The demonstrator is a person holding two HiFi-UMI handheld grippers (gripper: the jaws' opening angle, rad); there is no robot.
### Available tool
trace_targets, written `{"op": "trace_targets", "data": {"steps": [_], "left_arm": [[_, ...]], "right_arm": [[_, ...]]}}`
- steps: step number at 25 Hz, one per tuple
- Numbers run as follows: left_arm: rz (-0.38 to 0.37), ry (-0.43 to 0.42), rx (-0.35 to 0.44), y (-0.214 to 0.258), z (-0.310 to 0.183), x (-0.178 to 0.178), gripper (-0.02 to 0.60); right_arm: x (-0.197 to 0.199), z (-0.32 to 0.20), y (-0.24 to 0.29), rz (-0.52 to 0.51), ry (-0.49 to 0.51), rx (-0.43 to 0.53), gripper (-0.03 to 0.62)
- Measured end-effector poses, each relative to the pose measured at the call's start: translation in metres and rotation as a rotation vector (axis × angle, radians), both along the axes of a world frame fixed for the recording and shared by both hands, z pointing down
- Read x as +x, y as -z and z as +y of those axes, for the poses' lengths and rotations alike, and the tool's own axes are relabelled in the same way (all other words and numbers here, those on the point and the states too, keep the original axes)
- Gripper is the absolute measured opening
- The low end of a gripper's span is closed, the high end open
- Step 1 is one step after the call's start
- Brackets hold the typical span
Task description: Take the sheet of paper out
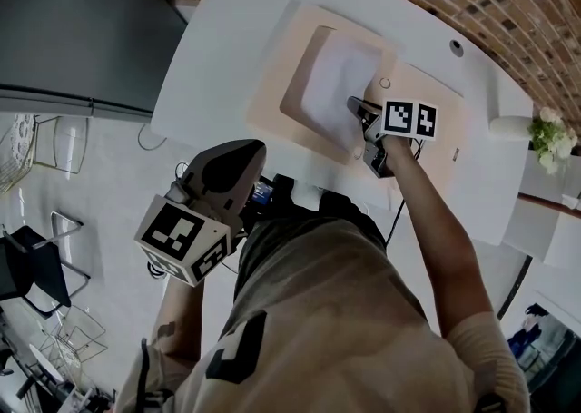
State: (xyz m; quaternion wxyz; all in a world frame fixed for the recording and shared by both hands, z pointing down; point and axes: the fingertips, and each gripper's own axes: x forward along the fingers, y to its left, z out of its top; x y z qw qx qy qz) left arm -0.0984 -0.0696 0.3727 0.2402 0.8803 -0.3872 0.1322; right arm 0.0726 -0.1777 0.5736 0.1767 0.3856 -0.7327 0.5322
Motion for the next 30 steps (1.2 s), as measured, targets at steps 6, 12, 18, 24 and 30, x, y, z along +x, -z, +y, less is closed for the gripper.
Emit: {"op": "trace_targets", "data": {"steps": [6, 12, 18, 24, 30], "left_arm": [[0.003, -0.009, 0.008, 0.003, 0.000, 0.002, 0.014], [0.010, -0.020, 0.014, 0.005, 0.001, 0.000, 0.014], [0.019, -0.045, 0.026, 0.006, 0.001, -0.001, 0.014], [0.027, -0.075, 0.028, 0.004, 0.004, -0.005, 0.014], [0.048, -0.120, 0.023, 0.000, 0.008, -0.007, 0.014]], "right_arm": [[0.004, 0.003, 0.001, 0.005, -0.009, 0.003, 0.025], [0.009, 0.005, 0.003, 0.025, -0.015, 0.014, 0.025], [0.015, 0.009, 0.006, 0.067, -0.017, 0.039, 0.025], [0.019, 0.013, 0.007, 0.113, -0.021, 0.066, 0.025], [0.019, 0.021, 0.009, 0.144, -0.047, 0.078, 0.025]]}}
